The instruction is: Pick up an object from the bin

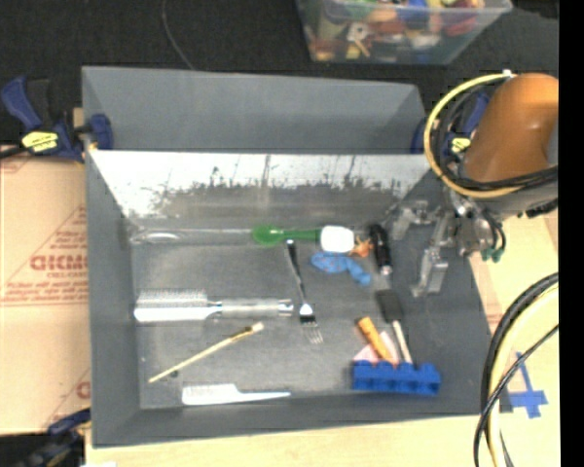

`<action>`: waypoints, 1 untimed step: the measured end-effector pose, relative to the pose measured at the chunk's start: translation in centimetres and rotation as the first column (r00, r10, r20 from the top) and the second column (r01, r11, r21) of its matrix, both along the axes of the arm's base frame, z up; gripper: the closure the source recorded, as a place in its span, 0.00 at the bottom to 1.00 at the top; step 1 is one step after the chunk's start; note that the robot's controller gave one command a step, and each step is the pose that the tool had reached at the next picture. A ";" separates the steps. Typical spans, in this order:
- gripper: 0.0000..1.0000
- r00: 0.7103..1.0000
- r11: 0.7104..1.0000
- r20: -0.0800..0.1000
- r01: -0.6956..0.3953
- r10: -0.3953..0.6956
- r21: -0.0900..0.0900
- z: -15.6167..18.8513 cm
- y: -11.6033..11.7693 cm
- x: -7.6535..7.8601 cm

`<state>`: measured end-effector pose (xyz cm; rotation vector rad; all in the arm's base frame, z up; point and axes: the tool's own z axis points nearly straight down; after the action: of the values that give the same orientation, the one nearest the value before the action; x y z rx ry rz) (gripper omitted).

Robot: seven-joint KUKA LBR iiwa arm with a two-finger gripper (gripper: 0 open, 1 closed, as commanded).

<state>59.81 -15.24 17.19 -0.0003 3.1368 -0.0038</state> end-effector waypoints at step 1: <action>0.00 1.000 1.000 0.004 0.018 -0.018 0.001 -10.1 5.0 4.6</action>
Offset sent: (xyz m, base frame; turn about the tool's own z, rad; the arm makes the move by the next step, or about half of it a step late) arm 0.0500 0.0462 -0.0474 0.2071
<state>64.38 -10.28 7.09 0.0277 3.1330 -0.0016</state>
